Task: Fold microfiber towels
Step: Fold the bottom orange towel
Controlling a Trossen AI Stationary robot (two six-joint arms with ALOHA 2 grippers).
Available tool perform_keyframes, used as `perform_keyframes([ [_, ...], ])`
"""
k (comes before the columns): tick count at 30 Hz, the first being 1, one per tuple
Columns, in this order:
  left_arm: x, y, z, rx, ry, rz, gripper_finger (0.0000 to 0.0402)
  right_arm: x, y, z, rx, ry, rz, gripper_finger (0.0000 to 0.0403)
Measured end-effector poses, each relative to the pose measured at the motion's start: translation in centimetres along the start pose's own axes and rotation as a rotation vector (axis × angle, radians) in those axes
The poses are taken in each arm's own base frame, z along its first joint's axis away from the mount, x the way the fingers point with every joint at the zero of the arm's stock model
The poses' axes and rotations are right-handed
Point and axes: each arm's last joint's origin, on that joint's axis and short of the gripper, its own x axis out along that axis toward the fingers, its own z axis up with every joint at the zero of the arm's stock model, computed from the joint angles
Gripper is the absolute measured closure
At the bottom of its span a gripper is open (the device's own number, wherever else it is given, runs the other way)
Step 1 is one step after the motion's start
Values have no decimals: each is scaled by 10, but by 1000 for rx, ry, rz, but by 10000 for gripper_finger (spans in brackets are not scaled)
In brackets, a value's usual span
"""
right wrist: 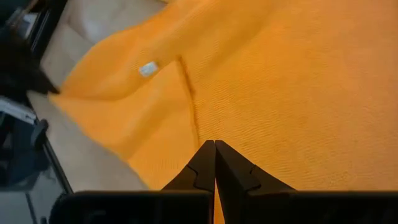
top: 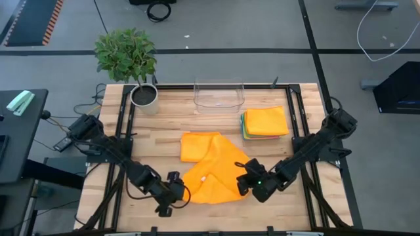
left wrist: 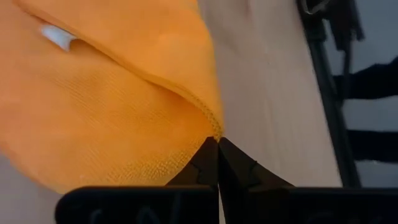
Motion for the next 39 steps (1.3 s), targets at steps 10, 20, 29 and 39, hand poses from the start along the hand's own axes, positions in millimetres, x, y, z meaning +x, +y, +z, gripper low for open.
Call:
perform_keyframes([
  [10, -2, -11, -9, -29, 38, -42, 397, 31, 0, -10, -27, -12, 20, 388],
  [20, 4, -27, -27, -295, 103, -52, 394, 55, -25, -14, -148, -15, -165, 394],
  [29, 3, -43, -38, -405, 145, -85, 375, 10, -9, 13, -279, 8, -101, 394],
  [39, -52, -32, -8, -368, 197, -73, 254, 15, 8, 95, -283, 12, 110, 356],
])
